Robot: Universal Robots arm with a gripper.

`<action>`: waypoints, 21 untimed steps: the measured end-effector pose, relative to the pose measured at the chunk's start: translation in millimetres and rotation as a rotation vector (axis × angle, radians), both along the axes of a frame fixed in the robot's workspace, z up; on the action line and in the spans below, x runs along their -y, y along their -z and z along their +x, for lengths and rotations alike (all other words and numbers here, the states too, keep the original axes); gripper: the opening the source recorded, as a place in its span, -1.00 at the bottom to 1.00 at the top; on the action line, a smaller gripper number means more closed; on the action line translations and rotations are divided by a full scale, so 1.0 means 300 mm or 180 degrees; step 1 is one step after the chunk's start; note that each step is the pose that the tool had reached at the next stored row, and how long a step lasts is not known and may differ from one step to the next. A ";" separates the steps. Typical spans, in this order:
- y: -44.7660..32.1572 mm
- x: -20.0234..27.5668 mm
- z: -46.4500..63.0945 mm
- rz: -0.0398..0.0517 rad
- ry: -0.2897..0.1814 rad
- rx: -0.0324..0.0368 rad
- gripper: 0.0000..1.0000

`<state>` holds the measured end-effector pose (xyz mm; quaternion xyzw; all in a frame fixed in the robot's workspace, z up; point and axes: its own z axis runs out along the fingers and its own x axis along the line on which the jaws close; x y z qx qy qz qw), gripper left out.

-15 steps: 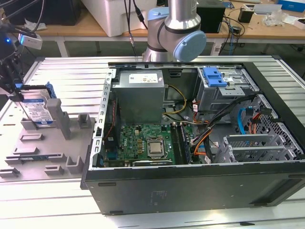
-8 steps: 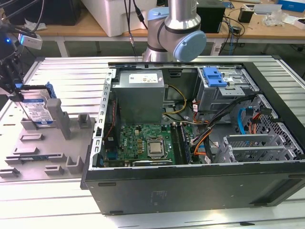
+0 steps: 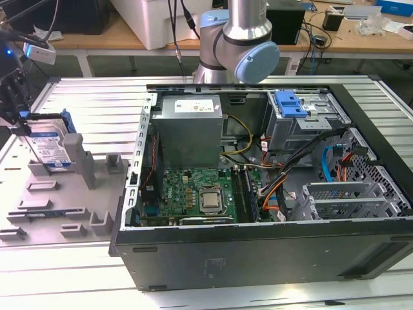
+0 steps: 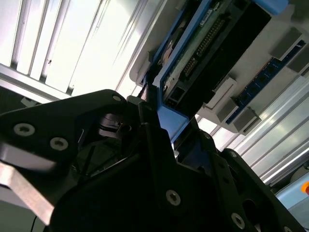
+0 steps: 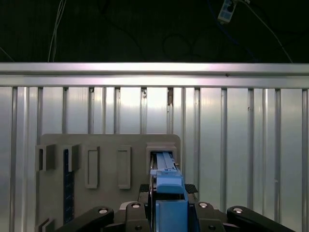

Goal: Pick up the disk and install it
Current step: 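Pick up the disk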

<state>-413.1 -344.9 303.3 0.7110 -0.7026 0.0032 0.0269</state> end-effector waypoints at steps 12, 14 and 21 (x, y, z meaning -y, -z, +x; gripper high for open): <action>-0.031 0.000 0.000 -0.0030 0.0000 0.0001 -0.26; -0.035 0.000 0.000 -0.0031 0.0000 0.0001 -0.26; -0.049 -0.003 0.000 -0.0032 0.0000 0.0005 -0.26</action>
